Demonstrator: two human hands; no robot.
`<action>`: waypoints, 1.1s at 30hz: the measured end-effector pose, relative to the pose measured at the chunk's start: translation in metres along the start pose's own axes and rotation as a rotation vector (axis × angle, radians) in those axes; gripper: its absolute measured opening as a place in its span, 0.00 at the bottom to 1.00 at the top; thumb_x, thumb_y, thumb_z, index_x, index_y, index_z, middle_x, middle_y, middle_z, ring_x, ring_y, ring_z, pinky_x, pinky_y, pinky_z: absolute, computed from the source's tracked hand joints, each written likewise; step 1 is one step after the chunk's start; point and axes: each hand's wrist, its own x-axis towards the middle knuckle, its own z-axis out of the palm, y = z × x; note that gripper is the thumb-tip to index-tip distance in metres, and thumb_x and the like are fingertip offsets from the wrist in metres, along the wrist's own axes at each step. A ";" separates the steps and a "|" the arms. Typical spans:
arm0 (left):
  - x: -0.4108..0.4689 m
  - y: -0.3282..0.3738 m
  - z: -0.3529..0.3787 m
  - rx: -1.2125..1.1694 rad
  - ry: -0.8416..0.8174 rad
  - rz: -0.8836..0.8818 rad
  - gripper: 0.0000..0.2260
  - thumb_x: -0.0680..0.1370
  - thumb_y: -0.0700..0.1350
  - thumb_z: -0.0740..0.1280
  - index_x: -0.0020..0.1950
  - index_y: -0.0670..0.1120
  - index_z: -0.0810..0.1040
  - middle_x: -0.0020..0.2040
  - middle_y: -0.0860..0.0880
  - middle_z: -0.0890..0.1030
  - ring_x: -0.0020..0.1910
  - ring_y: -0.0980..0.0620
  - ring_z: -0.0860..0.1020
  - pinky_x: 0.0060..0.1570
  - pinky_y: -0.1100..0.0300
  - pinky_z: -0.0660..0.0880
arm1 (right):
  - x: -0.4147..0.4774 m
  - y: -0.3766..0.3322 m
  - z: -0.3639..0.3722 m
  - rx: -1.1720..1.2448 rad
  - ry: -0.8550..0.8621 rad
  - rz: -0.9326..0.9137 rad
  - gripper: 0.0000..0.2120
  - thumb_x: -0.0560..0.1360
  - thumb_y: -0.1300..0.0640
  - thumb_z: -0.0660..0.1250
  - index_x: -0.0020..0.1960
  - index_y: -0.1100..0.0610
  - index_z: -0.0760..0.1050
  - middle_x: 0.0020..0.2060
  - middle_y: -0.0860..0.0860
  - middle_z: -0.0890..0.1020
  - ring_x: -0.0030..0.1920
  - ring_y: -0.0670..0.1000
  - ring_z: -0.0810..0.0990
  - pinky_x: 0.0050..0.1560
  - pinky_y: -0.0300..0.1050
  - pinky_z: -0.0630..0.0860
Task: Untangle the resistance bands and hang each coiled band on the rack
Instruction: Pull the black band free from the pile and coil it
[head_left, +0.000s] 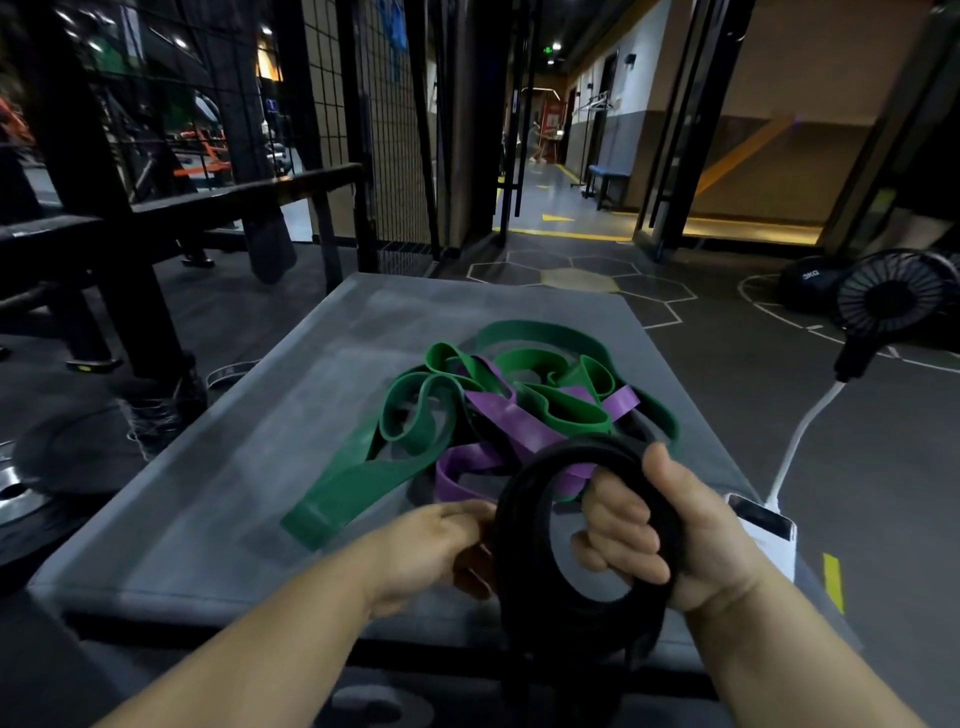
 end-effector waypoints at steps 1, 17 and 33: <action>0.002 0.000 0.001 -0.123 -0.030 0.039 0.13 0.82 0.35 0.54 0.59 0.40 0.78 0.45 0.44 0.81 0.41 0.50 0.79 0.45 0.56 0.75 | 0.000 0.001 0.001 -0.013 0.004 0.011 0.17 0.79 0.43 0.63 0.39 0.54 0.74 0.26 0.47 0.67 0.22 0.46 0.67 0.44 0.42 0.73; 0.001 0.010 -0.003 0.439 0.248 0.593 0.14 0.72 0.65 0.62 0.51 0.62 0.79 0.48 0.60 0.81 0.48 0.61 0.79 0.48 0.68 0.72 | 0.003 0.004 0.009 -0.233 0.184 0.094 0.23 0.64 0.49 0.78 0.37 0.60 0.66 0.20 0.48 0.70 0.18 0.45 0.69 0.34 0.45 0.69; -0.008 0.014 0.002 0.119 0.062 0.482 0.15 0.74 0.57 0.65 0.51 0.48 0.80 0.43 0.53 0.83 0.44 0.52 0.81 0.48 0.59 0.76 | 0.007 0.008 0.012 -0.125 0.120 0.184 0.18 0.64 0.52 0.77 0.39 0.61 0.70 0.21 0.49 0.73 0.20 0.46 0.71 0.35 0.45 0.70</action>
